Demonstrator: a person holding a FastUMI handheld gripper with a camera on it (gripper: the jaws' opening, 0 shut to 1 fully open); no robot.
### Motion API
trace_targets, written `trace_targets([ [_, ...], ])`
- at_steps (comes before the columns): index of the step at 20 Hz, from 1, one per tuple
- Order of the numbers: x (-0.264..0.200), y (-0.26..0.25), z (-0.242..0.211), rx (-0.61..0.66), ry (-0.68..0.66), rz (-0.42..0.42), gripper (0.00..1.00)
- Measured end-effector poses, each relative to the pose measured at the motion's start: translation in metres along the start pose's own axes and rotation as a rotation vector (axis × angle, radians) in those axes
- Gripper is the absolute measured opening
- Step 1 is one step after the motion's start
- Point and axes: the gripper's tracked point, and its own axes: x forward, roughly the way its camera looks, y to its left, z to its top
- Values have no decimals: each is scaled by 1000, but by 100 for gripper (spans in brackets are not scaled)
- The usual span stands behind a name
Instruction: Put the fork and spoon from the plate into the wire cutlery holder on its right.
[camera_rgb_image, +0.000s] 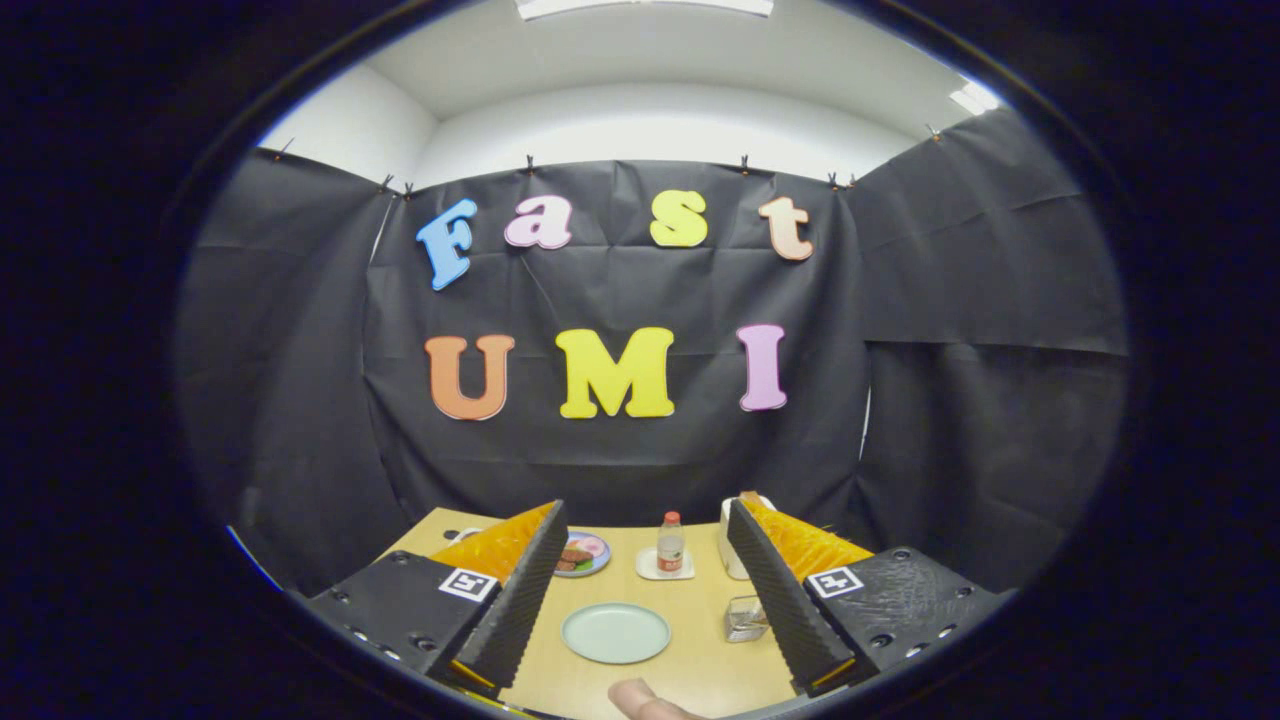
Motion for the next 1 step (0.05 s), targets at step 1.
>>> trace_targets([
  [1,4,-2,-4,0,13,-1,97],
])
